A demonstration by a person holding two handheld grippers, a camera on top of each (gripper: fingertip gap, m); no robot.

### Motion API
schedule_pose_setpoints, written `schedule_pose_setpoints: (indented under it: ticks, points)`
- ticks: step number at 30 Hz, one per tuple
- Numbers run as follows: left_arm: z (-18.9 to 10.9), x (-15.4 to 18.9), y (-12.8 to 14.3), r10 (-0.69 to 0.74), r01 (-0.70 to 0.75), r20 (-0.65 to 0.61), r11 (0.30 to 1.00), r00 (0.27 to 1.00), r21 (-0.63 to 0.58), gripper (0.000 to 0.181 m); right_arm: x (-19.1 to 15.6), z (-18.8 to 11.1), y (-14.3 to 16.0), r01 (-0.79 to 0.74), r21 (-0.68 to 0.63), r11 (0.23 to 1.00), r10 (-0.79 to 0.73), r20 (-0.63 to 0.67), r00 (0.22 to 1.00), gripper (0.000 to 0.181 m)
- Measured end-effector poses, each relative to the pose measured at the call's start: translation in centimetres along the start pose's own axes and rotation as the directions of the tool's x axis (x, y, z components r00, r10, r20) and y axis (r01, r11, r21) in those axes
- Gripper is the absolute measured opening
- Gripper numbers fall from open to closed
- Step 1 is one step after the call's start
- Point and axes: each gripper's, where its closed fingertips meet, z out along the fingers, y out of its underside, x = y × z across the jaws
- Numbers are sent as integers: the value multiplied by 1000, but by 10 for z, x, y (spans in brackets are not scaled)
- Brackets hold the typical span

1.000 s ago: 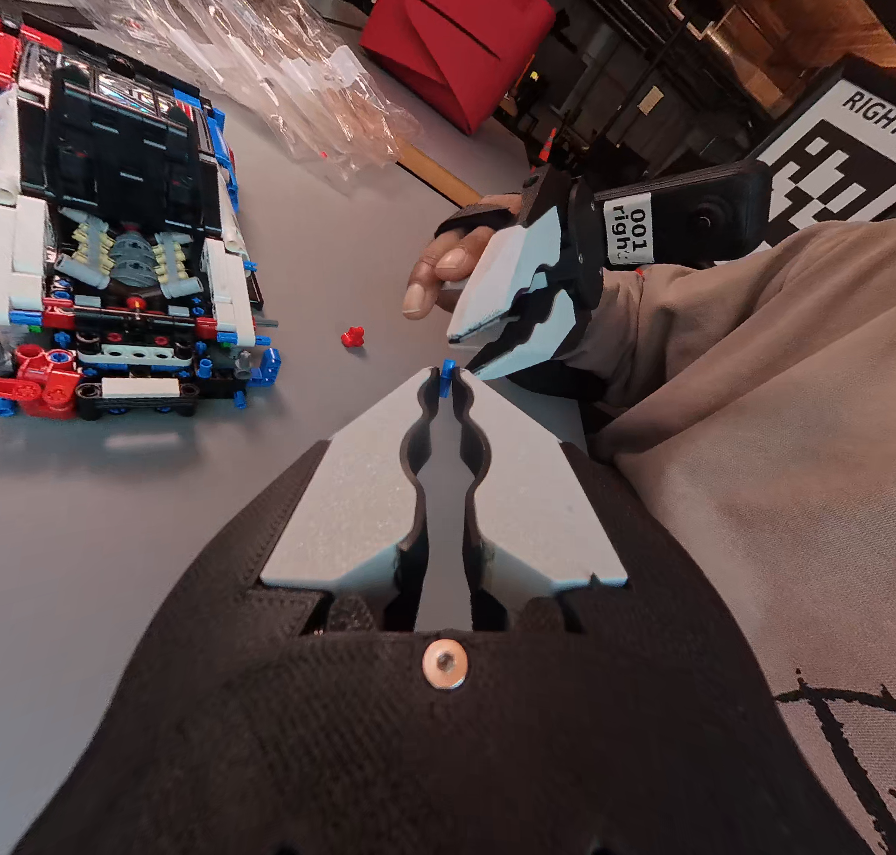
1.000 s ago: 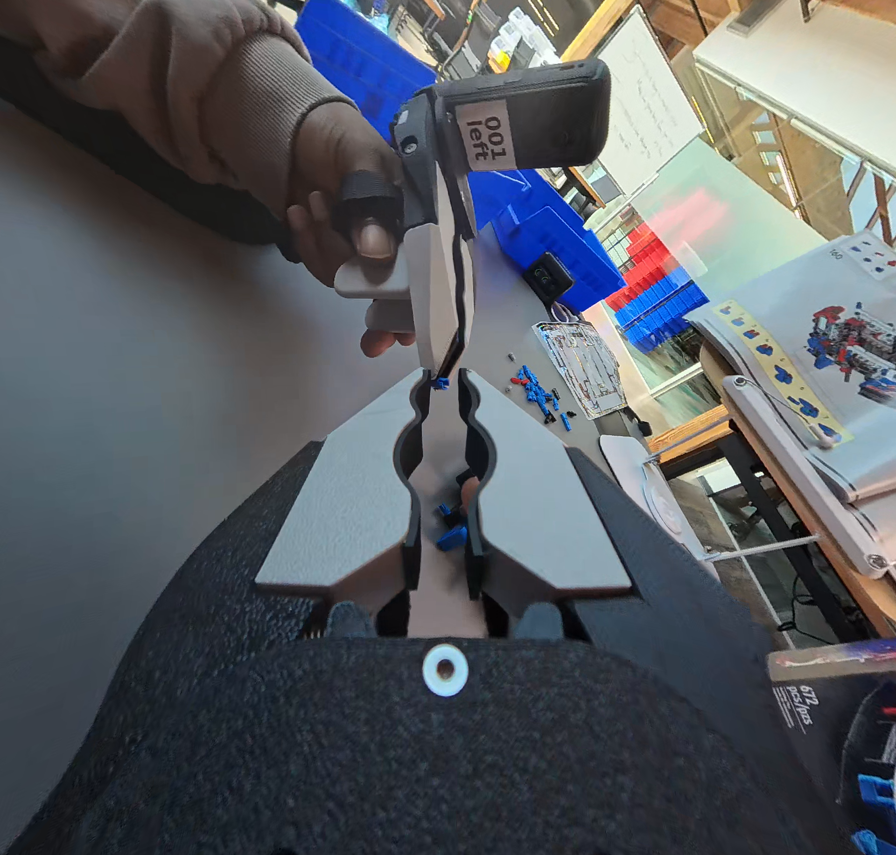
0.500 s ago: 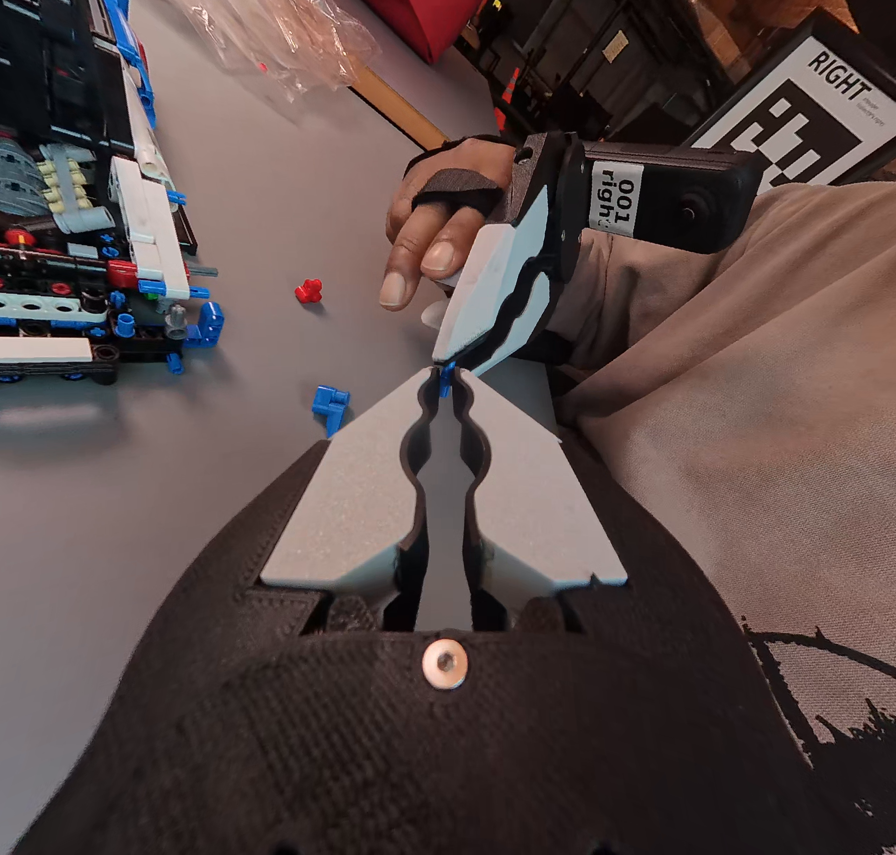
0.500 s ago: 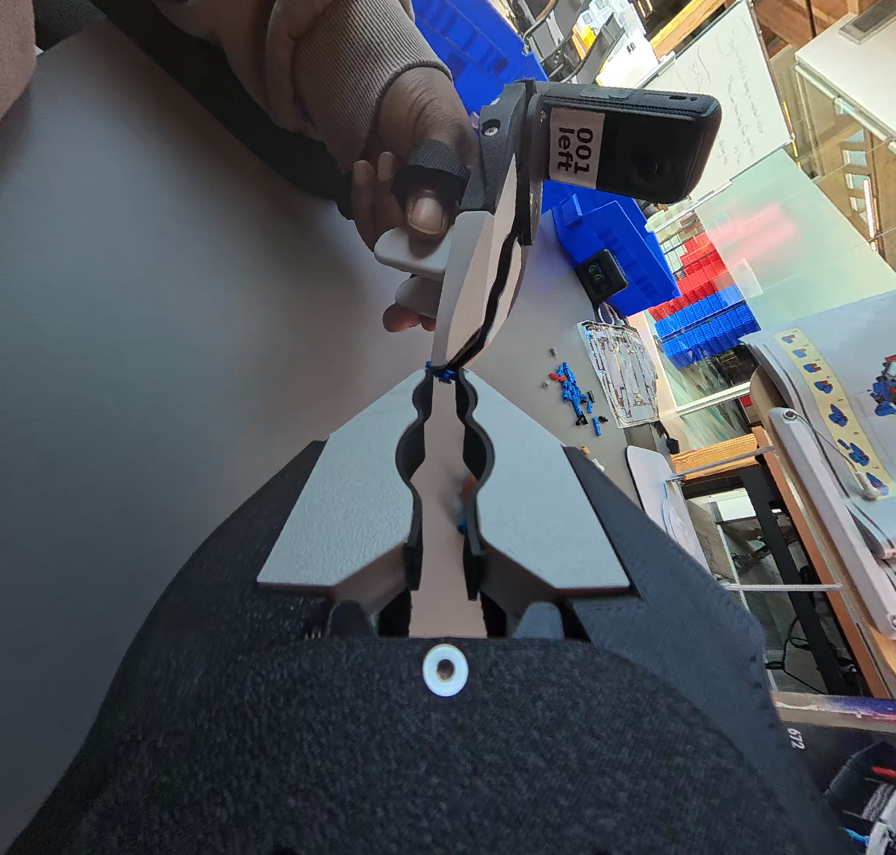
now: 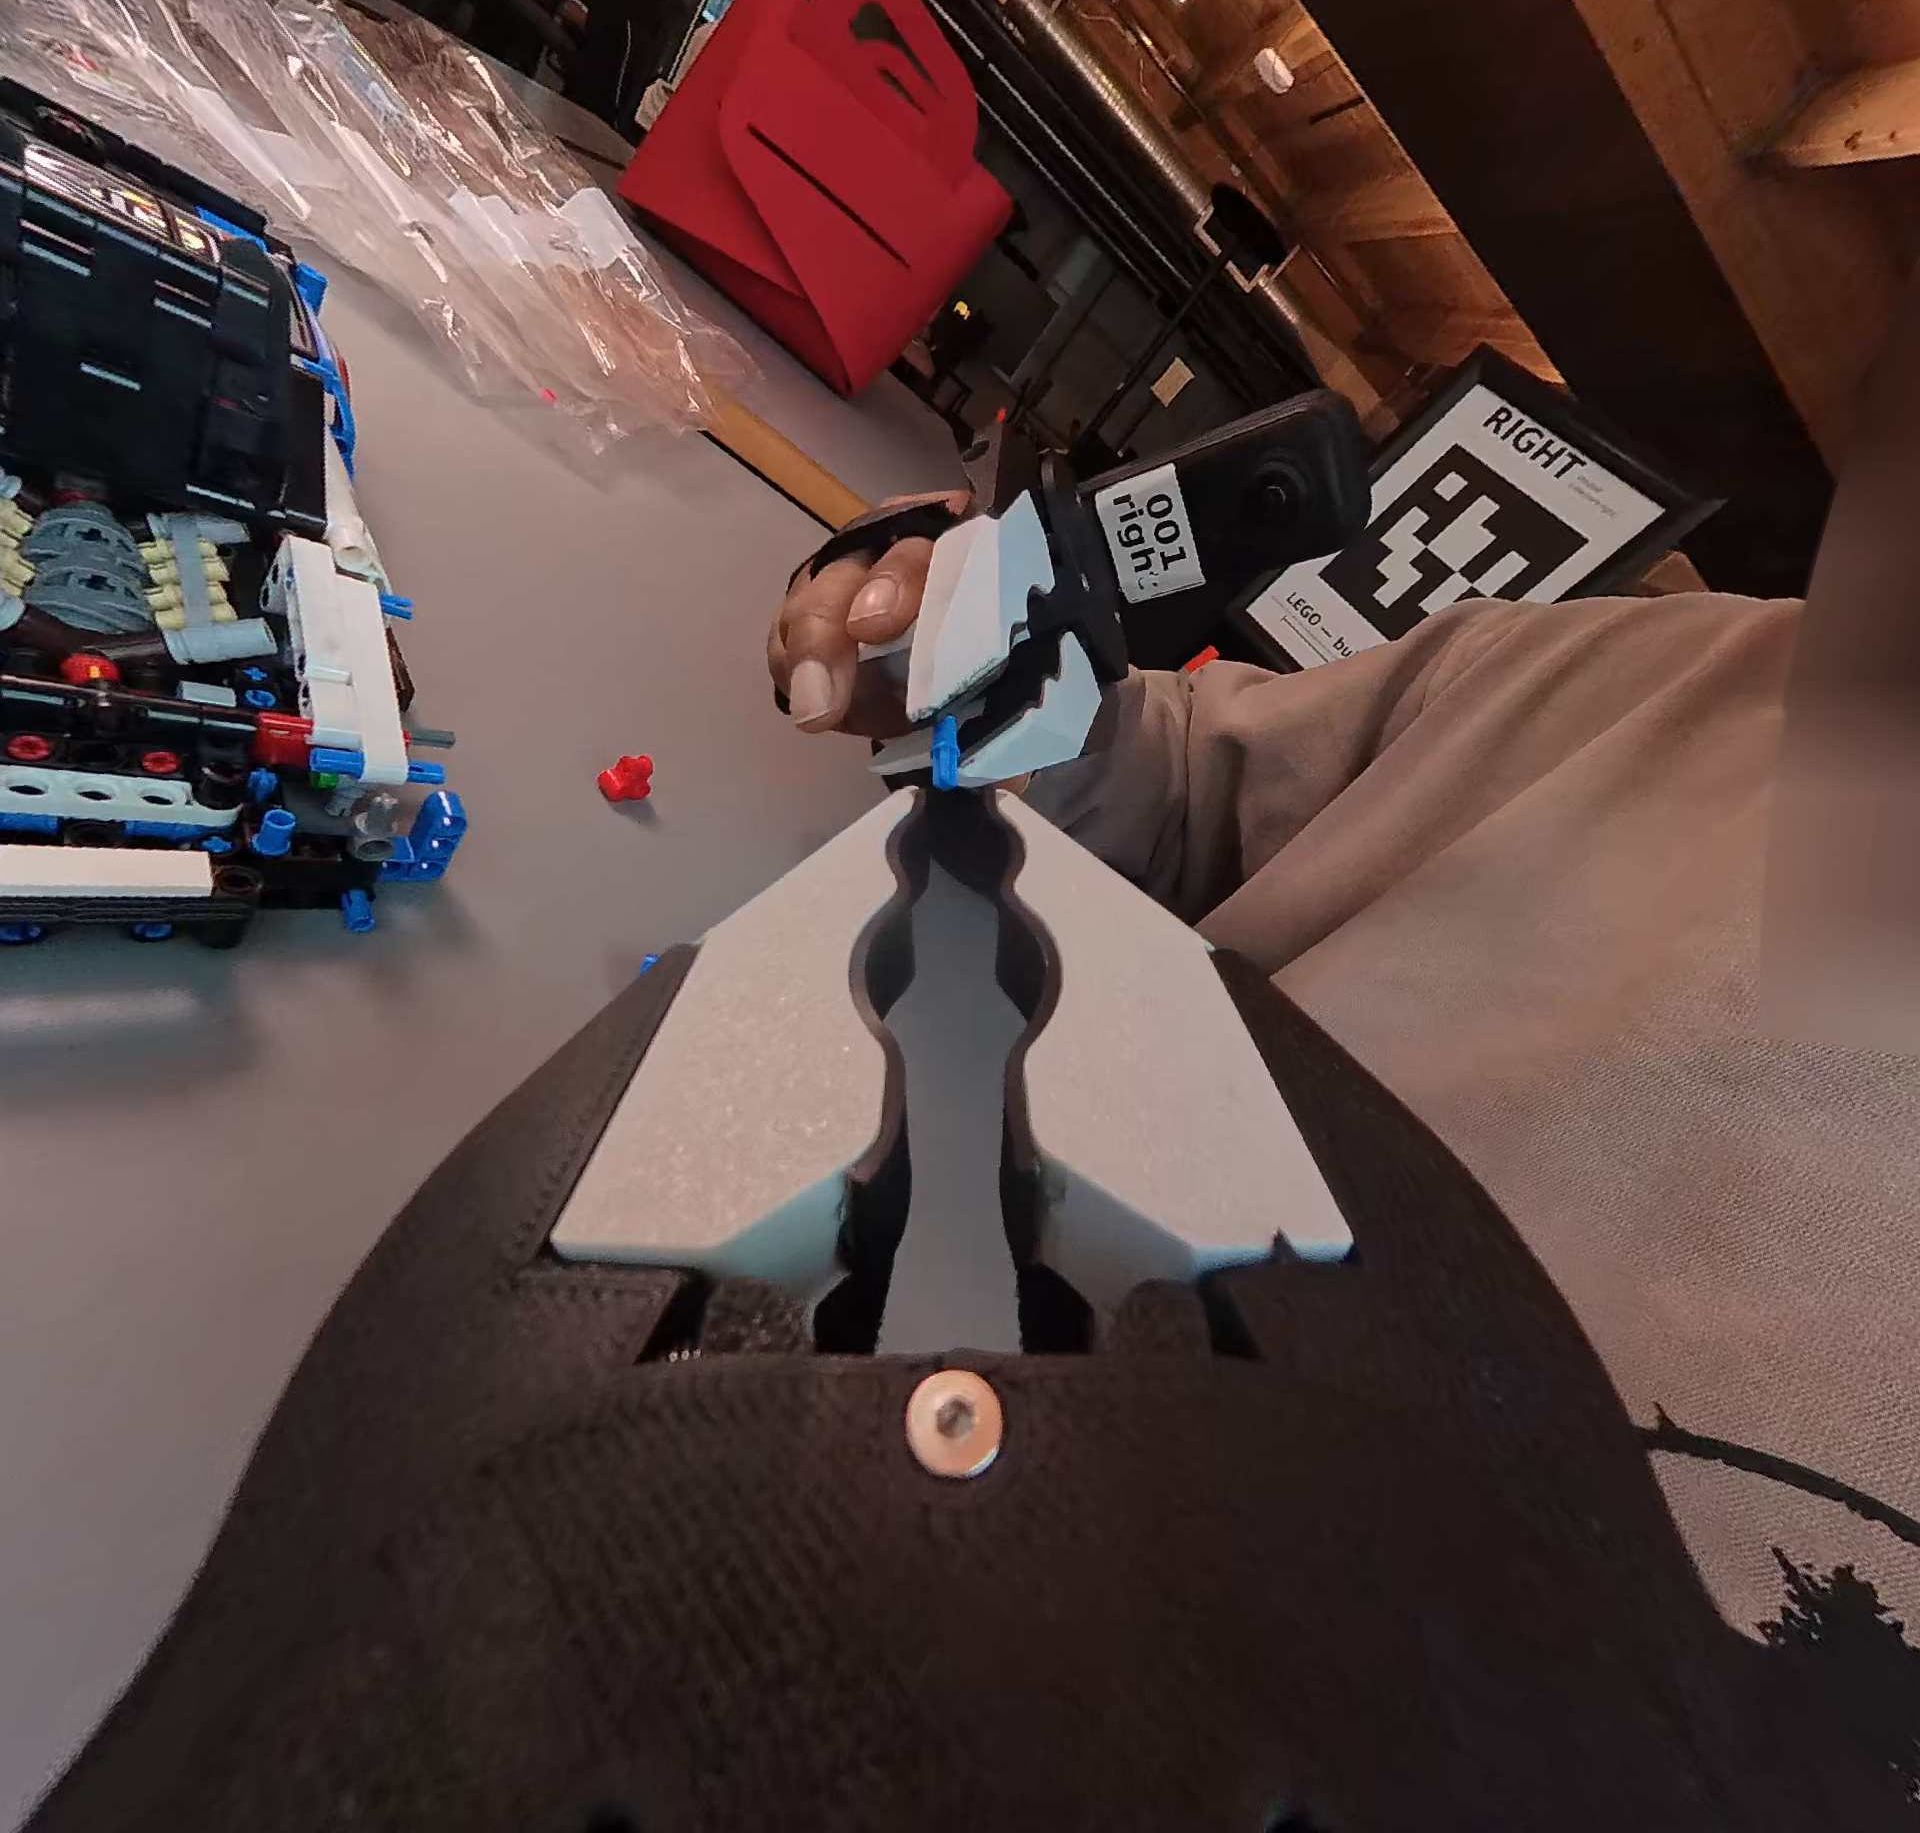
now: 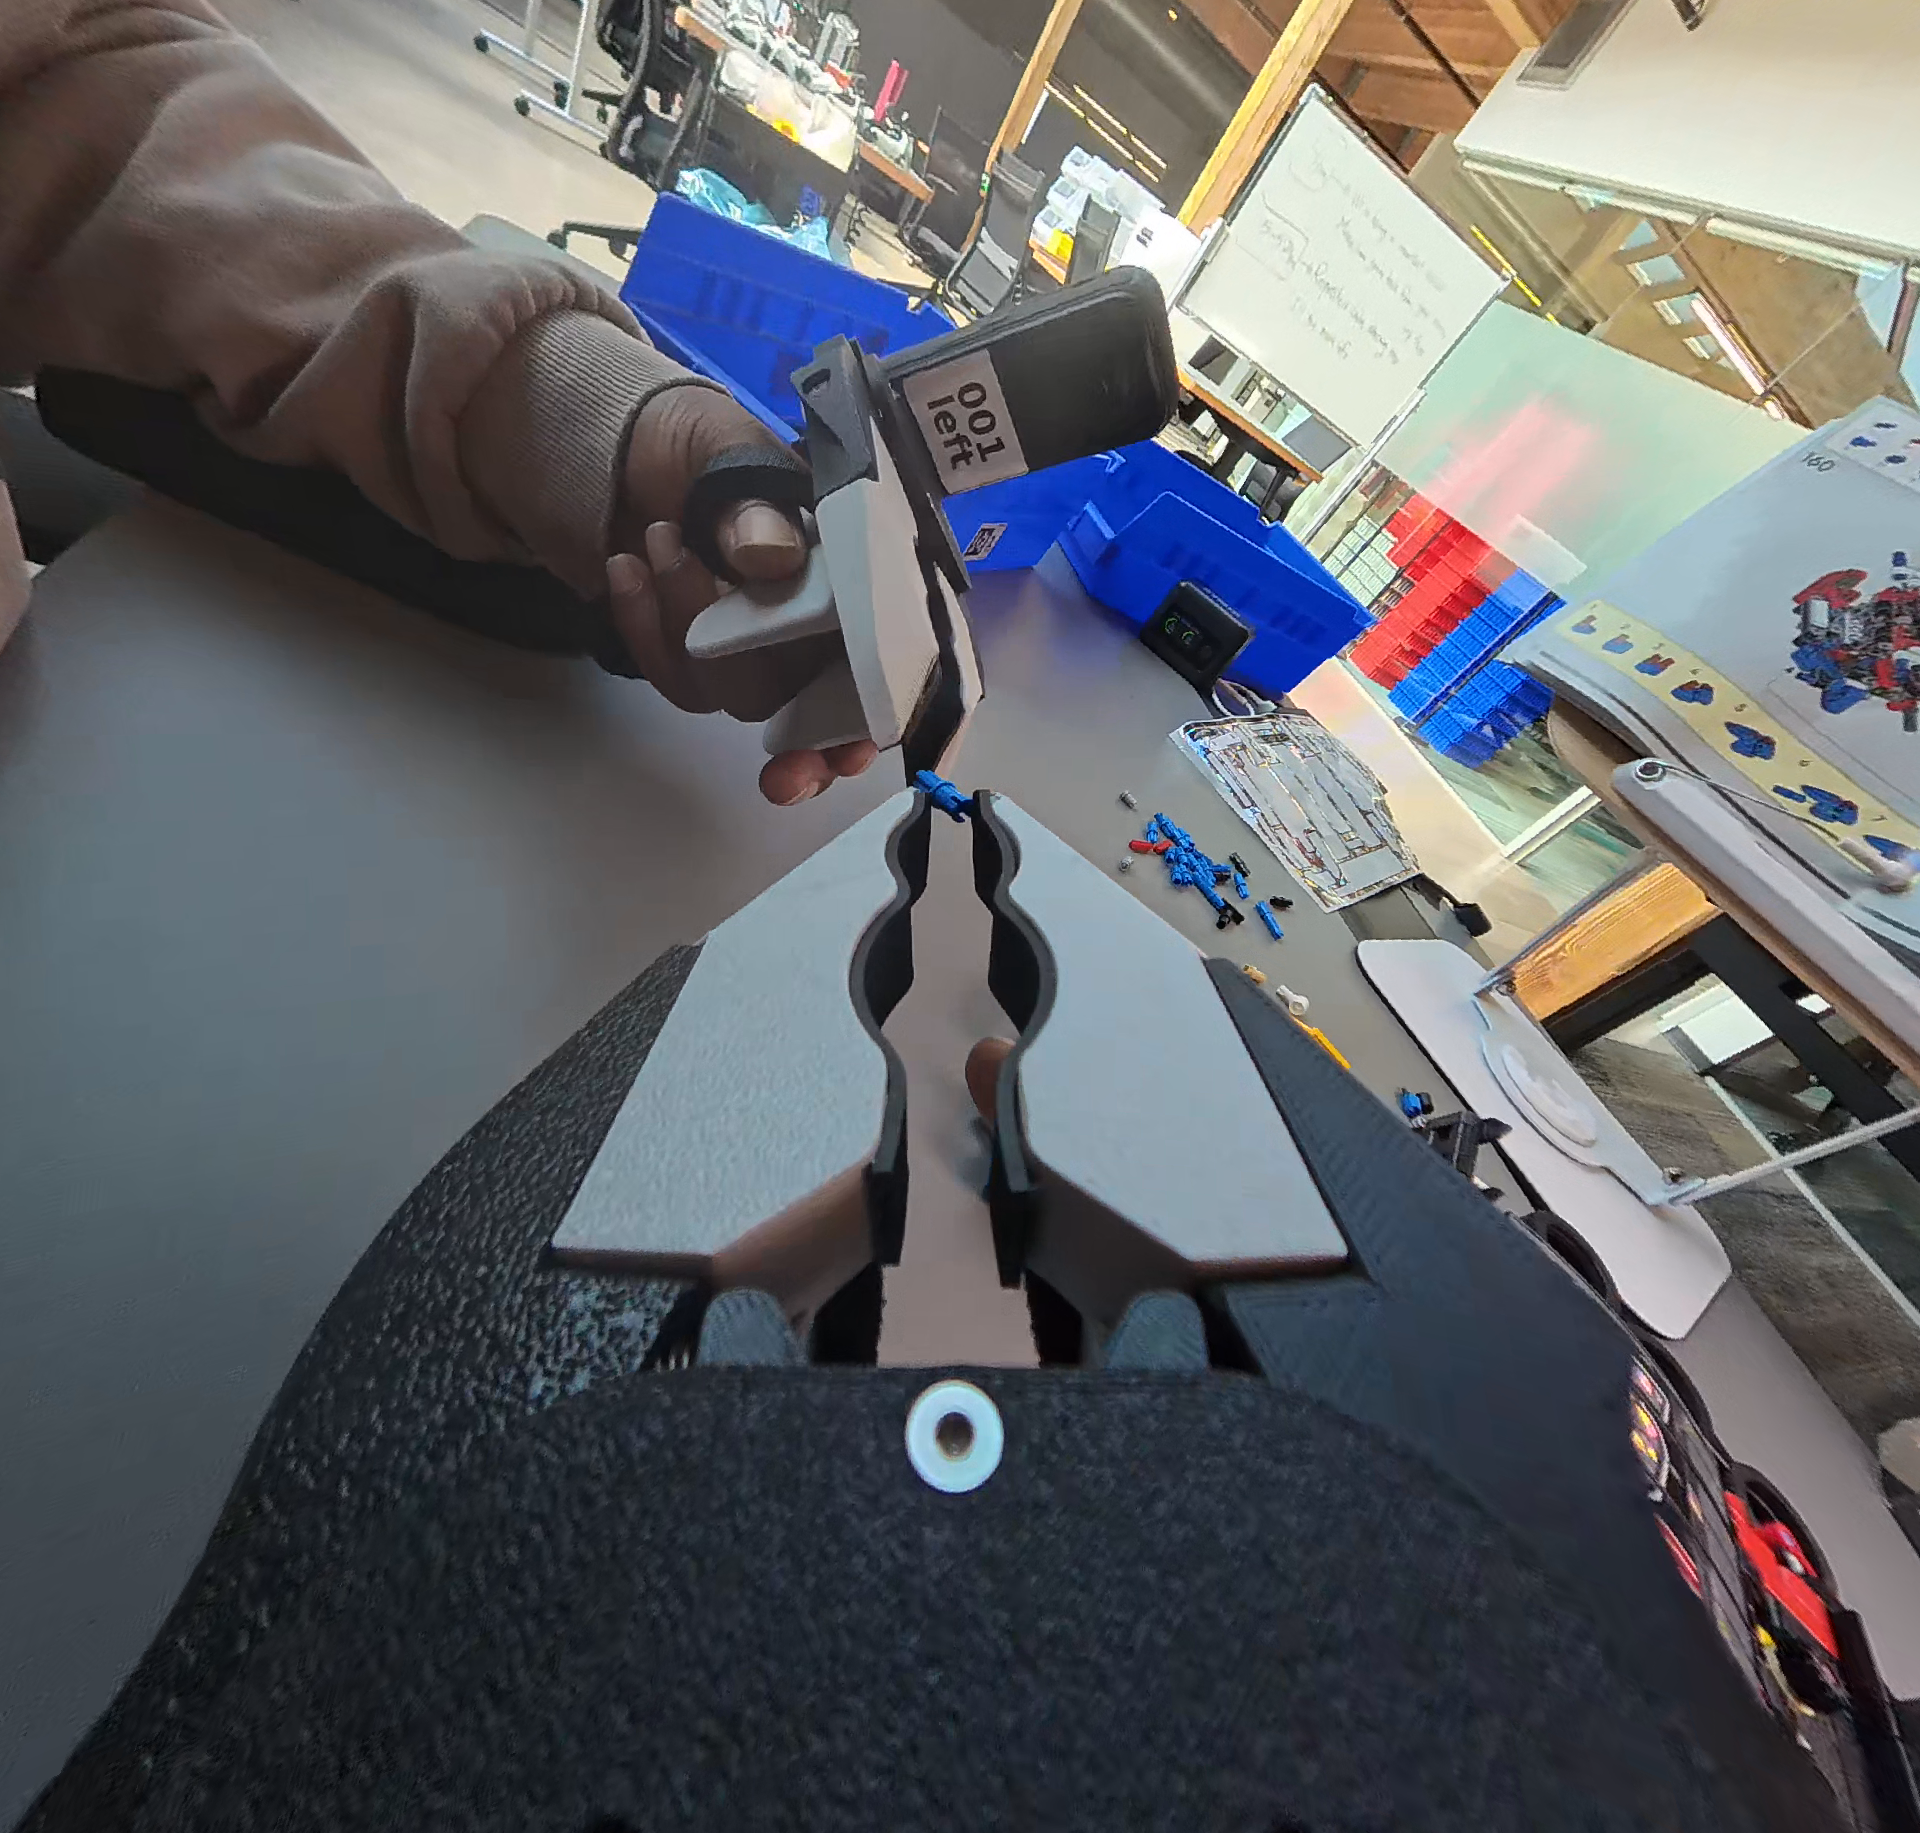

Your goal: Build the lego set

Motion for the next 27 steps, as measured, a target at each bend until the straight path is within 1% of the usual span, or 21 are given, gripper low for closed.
schedule_pose_setpoints:
  ticks: [7, 16, 27]
  points:
    - [2, -4, 0, 5, -6, 33, 1000, 999, 9, 4, -1, 3, 1, -17, -5, 1000, 17, -8, 1000, 5]
    - [1, -7, -5, -38, 36, 43, 998, 998, 46, 1, 2, 6, 2, -14, -15, 1000, 14, -46, 999, 5]
    - [-4, -13, -23, -144, 134, 34, 969, 989, 208, 2, 20, 11, -1, -7, -30, 1000, 0, -227, 974, 5]
